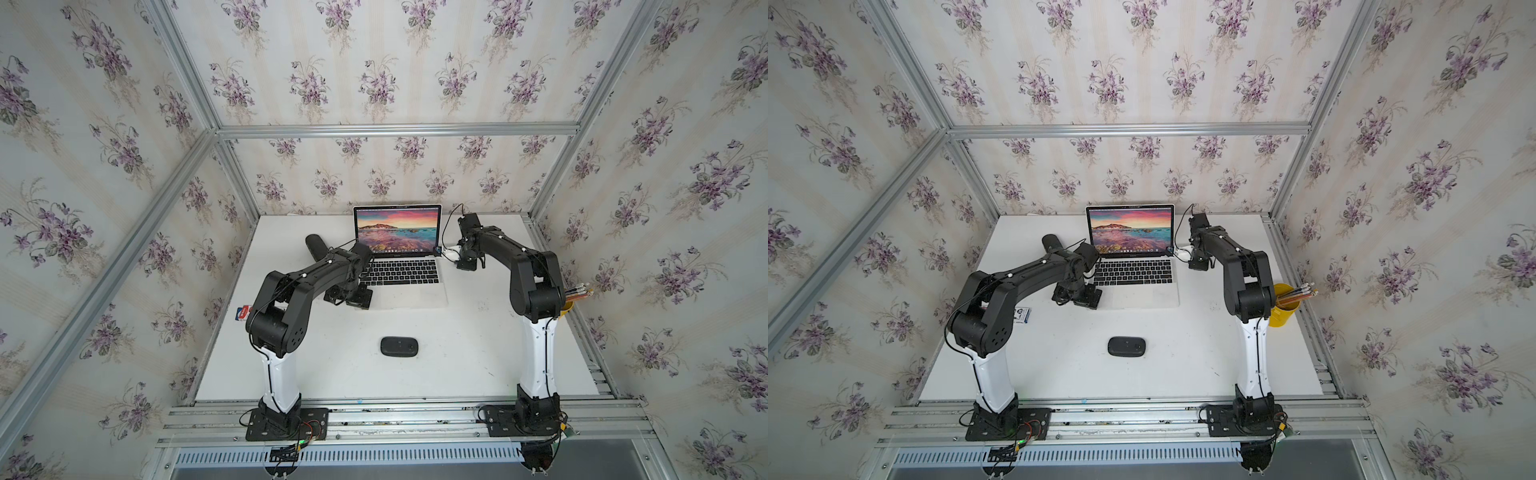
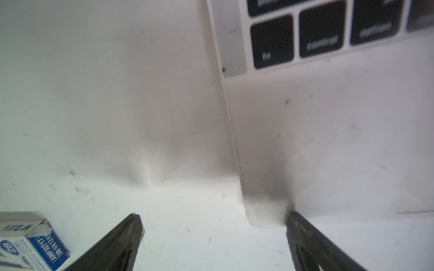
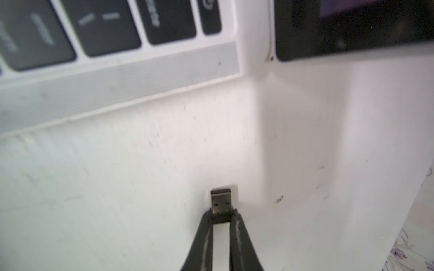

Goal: Remove the wireless mouse receiver from the laptop
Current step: Take out the USB plug from the USB port, then place the USB plug on the mouse.

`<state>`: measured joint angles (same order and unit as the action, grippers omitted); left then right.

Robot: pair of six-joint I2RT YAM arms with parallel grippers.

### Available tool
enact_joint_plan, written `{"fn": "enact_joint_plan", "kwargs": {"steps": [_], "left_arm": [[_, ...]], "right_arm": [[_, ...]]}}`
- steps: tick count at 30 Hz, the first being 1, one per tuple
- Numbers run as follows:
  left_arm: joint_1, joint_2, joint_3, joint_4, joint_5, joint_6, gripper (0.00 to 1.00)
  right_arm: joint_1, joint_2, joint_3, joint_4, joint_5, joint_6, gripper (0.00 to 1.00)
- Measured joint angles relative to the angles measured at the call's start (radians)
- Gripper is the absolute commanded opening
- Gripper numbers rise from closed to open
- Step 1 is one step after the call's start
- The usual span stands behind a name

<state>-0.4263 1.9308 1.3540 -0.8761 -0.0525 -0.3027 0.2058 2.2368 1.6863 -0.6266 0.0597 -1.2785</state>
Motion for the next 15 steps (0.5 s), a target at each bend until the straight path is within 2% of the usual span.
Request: {"fn": "enact_joint_plan", "kwargs": {"steps": [5,9,15], "left_arm": [[-0.028,-0.079,0.041,0.010,-0.006,0.011,0.99],[-0.046,-0.171,0.050,0.050,-0.006,0.014,0.99],[-0.051,-0.368,-0.072,0.157,-0.044,0.003,0.99]], "right_arm": [[0.045,-0.106,-0.117,-0.051,0.028,0.047,0.00],[0.117,-0.256,-0.211,-0.044,0.025,0.097,0.00],[0.317,-0.452,-0.338,-0.041,0.040,0.214,0.00]]}}
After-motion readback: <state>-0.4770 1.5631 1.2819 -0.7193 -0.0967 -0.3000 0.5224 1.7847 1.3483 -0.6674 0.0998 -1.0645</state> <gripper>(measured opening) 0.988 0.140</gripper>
